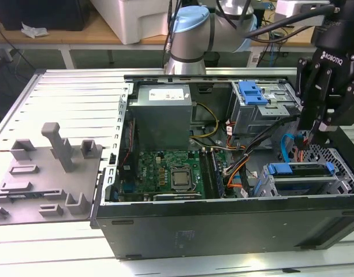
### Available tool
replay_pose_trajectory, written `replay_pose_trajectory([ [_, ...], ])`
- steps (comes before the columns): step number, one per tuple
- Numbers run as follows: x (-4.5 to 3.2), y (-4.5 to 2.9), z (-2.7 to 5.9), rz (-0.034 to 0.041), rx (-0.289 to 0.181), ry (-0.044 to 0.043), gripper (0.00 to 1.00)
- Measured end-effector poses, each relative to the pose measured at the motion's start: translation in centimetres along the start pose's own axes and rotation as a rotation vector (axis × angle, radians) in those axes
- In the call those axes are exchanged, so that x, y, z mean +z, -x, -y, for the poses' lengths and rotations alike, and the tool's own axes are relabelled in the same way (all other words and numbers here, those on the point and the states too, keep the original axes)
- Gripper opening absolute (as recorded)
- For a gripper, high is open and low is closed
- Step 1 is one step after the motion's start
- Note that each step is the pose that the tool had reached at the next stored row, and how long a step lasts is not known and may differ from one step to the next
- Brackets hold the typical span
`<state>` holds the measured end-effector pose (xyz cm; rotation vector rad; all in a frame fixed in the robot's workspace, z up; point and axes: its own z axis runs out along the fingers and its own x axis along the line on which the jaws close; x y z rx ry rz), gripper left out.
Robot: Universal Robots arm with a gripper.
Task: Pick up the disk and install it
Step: 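Insert the first disk wire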
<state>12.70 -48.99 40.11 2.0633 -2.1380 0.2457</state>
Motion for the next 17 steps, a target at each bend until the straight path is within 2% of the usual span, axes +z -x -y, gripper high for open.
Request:
replay_pose_trajectory([
  [6, 0.13, 1.09, 1.77, -0.0018, -0.006, 0.0288, 0.44],
  [10, 0.23, 1.90, 2.94, -0.0063, -0.011, 0.0490, 0.44],
  [14, 0.28, 2.32, 3.55, -0.0105, -0.010, 0.0604, 0.44],
  [15, 0.32, 2.55, 3.73, -0.0110, -0.003, 0.0663, 0.44],
  [17, 0.40, 2.64, 3.78, -0.0106, 0.013, 0.0712, 0.44],
])
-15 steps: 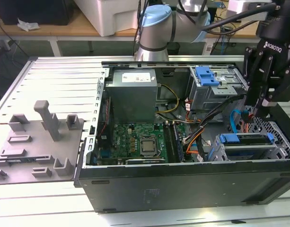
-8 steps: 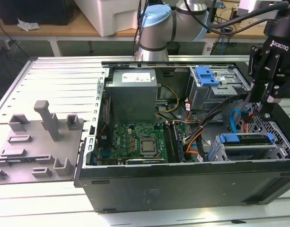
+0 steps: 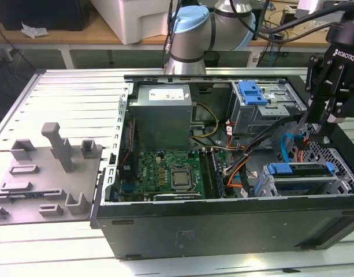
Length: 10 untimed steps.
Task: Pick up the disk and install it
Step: 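Insert the first disk wire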
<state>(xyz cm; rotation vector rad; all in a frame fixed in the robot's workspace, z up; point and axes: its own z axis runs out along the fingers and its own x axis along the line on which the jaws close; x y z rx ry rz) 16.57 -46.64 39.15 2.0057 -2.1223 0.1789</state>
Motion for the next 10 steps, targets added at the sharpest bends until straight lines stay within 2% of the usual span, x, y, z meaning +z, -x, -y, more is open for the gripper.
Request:
replay_pose_trajectory([
  [5, 0.25, 0.15, 0.21, 0.0040, 0.065, 0.0165, 0.44],
  [10, 0.31, 0.46, 0.88, 0.0063, 0.104, 0.0255, 0.44],
])
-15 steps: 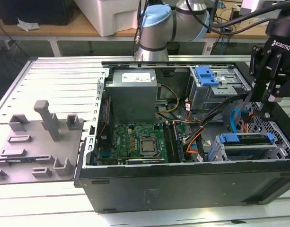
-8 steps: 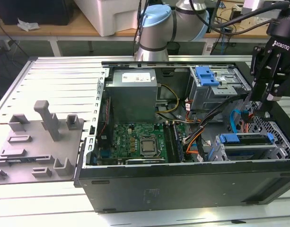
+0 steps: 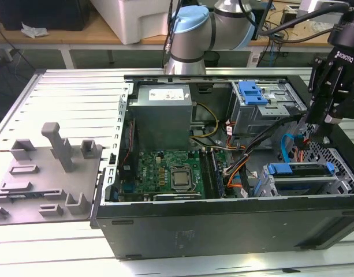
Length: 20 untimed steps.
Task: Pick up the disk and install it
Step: 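Insert the first disk wire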
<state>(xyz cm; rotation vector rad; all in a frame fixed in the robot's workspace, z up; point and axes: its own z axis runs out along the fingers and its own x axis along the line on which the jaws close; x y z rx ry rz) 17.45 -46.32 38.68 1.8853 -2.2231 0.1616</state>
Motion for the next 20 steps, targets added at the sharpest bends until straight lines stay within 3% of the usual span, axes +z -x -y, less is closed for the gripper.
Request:
replay_pose_trajectory([
  [2, -0.04, 0.27, 0.07, -0.0002, 0.002, -0.0012, 0.44],
  [4, -0.14, 0.81, 0.06, -0.0037, 0.005, -0.0085, 0.44],
  [5, -0.18, 0.98, 0.04, -0.0063, 0.006, -0.0133, 0.44],
  [6, -0.22, 1.15, 0.03, -0.0114, 0.011, -0.0249, 0.44],
  [9, -0.18, 1.16, 0.05, -0.0107, 0.031, -0.0413, 0.44],
  [10, -0.15, 1.18, 0.06, -0.0101, 0.045, -0.0426, 0.44],
  [13, 0.10, 1.23, 0.07, -0.0085, 0.095, -0.0329, 0.44],
  [14, 0.19, 1.27, 0.13, -0.0116, 0.112, -0.0294, 0.44],
  [15, 0.25, 1.36, 0.38, -0.0211, 0.123, -0.0290, 0.44],
  [16, 0.22, 1.58, 0.67, -0.0369, 0.125, -0.0323, 0.44],
  [17, 0.20, 1.77, 0.97, -0.0584, 0.127, -0.0363, 0.44],
  [20, 0.21, 2.45, 0.96, -0.1015, 0.127, -0.0453, 0.44],
])
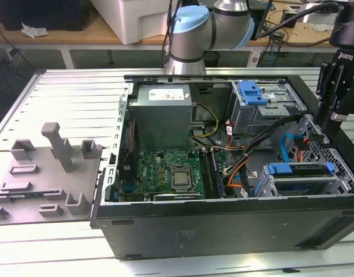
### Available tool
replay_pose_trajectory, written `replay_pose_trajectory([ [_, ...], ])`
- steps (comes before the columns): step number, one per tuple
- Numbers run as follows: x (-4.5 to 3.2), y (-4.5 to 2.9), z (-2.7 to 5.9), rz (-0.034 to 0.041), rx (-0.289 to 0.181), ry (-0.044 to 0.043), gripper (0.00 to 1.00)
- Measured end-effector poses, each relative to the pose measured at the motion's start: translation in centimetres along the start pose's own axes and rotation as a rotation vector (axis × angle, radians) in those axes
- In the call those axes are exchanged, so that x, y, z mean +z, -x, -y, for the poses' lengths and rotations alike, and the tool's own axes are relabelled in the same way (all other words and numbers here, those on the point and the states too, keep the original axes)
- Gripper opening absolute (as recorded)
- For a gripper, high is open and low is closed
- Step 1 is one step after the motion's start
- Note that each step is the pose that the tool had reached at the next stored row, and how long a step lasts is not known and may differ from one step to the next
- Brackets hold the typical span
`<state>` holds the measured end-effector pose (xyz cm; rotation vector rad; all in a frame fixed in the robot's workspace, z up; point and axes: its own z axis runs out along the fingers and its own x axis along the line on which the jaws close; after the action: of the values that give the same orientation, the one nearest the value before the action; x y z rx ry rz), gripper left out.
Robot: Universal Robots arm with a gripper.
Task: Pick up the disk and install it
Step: 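Insert the first disk wire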
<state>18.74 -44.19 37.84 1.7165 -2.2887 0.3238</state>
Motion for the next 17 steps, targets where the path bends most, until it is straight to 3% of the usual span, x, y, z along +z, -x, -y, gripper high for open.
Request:
replay_pose_trajectory([
  [2, -0.07, 0.74, -0.21, -0.0086, -0.007, 0.0012, 0.44],
  [5, -0.07, 1.05, -0.30, -0.0156, -0.023, 0.0049, 0.44],
  [12, 0.14, 1.19, -0.20, -0.0201, -0.098, -0.0059, 0.44],
  [17, 0.60, 1.83, 0.03, -0.0202, -0.096, -0.0045, 0.44],
])
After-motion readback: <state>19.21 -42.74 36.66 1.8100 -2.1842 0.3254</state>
